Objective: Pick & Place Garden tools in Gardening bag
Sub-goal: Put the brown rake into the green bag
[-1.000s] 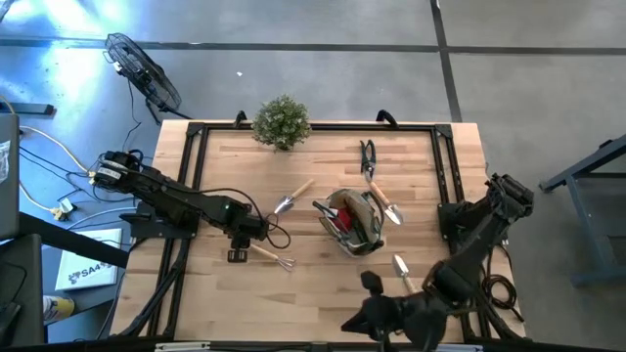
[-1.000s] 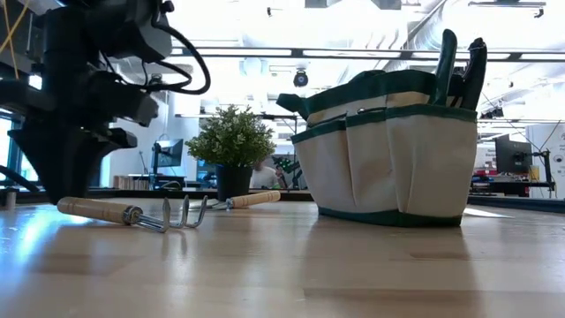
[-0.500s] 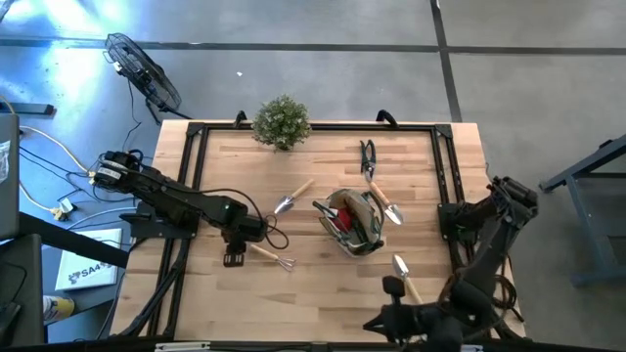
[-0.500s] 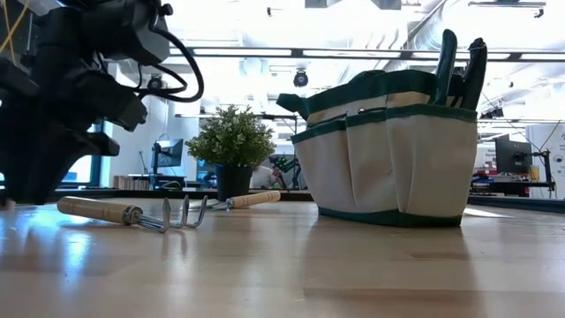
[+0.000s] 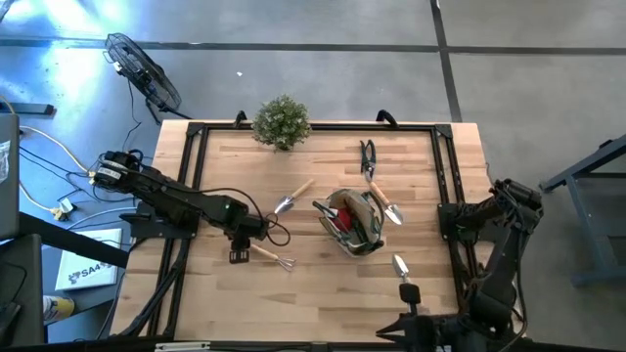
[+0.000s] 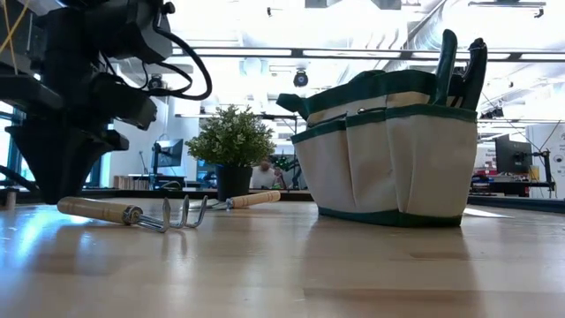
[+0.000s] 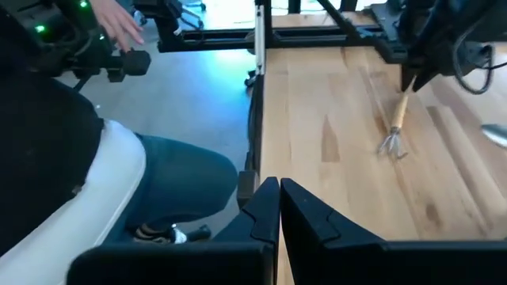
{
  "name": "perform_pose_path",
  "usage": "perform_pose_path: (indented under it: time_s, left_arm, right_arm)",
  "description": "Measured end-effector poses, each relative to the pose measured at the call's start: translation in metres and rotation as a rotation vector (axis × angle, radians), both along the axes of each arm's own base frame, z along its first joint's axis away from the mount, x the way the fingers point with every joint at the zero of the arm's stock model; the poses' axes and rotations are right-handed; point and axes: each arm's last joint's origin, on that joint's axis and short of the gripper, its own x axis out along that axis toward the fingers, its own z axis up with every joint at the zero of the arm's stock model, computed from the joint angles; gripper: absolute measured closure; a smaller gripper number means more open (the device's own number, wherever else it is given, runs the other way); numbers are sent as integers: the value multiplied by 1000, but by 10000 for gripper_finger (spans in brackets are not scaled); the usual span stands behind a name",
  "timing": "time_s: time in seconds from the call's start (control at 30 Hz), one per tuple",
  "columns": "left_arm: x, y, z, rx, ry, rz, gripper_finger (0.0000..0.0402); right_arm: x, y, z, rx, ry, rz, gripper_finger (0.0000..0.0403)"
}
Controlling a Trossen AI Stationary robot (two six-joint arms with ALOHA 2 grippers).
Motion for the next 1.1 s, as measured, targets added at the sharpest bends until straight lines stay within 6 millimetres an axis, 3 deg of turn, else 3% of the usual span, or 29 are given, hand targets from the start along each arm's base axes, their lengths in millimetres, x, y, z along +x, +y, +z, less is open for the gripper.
perform_pose_path:
  time_s: [0.27,0.5,0.77,0.9,1.1]
  left_arm:
    - [-2,-4,3,-144,63,-16,302]
    - [9,-6,35,-114,77,1,302]
    - [28,-15,68,-13,-100,-75,302]
    - [25,-27,67,128,-153,-261,302]
    - [18,-41,58,195,-137,-332,302]
  right_arm:
    - [3,-3,0,-10,-3,-19,398]
    - [8,-6,-1,-16,2,-29,398]
    - [8,-6,-1,-14,3,-31,398]
    - [8,-6,-1,-16,3,-29,398]
    - [7,-7,-19,-47,28,-30,398]
